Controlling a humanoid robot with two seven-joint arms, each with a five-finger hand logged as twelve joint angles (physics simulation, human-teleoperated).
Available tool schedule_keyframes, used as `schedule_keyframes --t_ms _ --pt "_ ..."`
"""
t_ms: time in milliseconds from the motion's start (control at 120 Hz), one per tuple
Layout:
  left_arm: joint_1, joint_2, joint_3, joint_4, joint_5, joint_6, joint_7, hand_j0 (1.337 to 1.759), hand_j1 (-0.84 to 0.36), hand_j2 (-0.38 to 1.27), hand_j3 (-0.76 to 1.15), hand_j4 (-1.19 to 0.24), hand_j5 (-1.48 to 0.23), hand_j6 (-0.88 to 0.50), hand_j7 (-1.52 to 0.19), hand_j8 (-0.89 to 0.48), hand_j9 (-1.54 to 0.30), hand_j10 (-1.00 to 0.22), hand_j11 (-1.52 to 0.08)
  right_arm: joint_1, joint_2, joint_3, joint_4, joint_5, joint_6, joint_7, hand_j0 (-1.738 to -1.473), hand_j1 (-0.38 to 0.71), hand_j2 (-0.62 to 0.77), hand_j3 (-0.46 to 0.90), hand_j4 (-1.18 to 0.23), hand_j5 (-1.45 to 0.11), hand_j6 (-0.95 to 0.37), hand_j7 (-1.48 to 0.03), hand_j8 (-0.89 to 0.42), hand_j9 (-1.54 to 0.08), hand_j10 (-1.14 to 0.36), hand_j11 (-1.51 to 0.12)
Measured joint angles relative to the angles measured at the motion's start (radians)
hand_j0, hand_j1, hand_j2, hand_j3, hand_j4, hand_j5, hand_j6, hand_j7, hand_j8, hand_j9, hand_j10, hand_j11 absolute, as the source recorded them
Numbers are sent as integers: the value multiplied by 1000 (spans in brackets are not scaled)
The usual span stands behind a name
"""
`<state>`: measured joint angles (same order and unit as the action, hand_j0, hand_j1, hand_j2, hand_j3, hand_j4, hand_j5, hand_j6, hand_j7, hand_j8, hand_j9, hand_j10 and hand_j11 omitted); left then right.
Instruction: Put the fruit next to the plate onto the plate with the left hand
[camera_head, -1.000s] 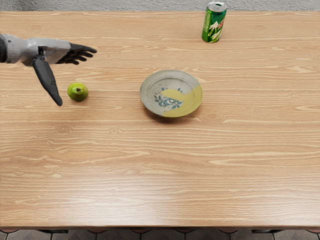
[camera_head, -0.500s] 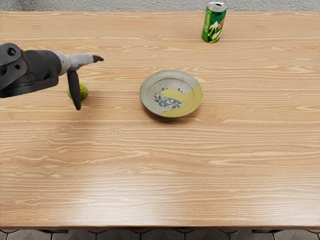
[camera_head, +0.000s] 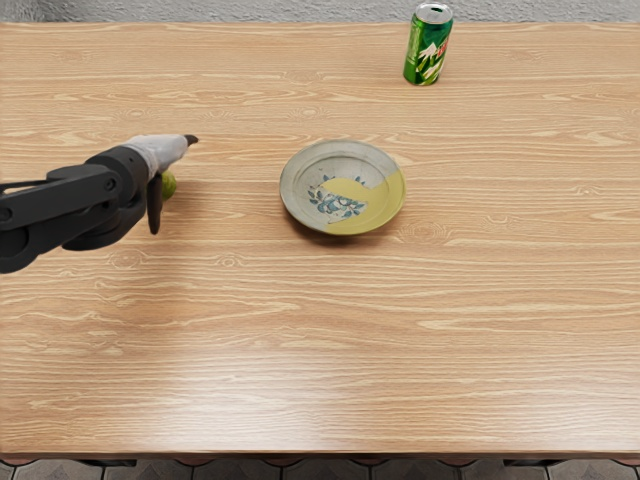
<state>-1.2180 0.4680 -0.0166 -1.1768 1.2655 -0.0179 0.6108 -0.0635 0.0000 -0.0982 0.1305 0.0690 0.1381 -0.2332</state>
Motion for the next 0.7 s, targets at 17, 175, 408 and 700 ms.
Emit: schedule_keyframes --t_ms 17,175,408,700 --pt "0 1 2 9 0 1 0 1658 291 12 0 -54 -66 -56 -65 -55 -65 -54 -65 0 0 0 0 0 0 0 -1658 -349 0 0 0 0 0 0 0 0 0 0" --pt "8 -30 17 86 4 11 0 1658 259 18 0 -81 -100 -82 -100 -82 -100 -80 -100 1 0 0 0 0 0 0 -1658 -349 0 0 0 0 0 0 0 0 0 0" --pt "6 -105 55 188 7 54 0 1658 225 23 0 -109 -137 -110 -136 -110 -136 -108 -136 1 0 0 0 0 0 0 -1658 -349 0 0 0 0 0 0 0 0 0 0" --pt "8 -175 83 271 7 74 0 1658 161 34 0 -162 -206 -163 -206 -163 -205 -161 -205 -1 0 -1 0 0 0 0 -1658 -349 0 0 0 0 0 0 0 0 0 0"
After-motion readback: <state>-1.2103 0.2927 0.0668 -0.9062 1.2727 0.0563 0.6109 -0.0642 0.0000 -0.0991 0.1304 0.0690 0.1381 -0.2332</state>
